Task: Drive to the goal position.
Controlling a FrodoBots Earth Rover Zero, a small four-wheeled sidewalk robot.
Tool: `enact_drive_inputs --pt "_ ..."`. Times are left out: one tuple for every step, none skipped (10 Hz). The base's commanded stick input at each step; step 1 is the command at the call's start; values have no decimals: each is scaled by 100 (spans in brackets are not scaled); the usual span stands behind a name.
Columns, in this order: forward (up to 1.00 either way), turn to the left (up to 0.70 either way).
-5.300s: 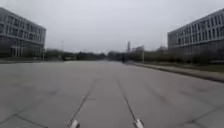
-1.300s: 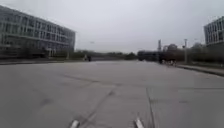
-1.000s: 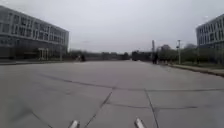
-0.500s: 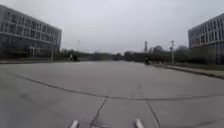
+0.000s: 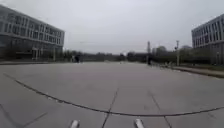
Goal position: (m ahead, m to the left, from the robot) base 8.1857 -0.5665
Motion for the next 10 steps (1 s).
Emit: enact_drive_inputs --pt "100 2" --pt "100 2" --pt "100 -28" --pt "100 -38" --pt "100 -38" --pt "100 -38" --pt "100 -38" --pt "100 -38" --pt "100 -38" --pt "100 -38"
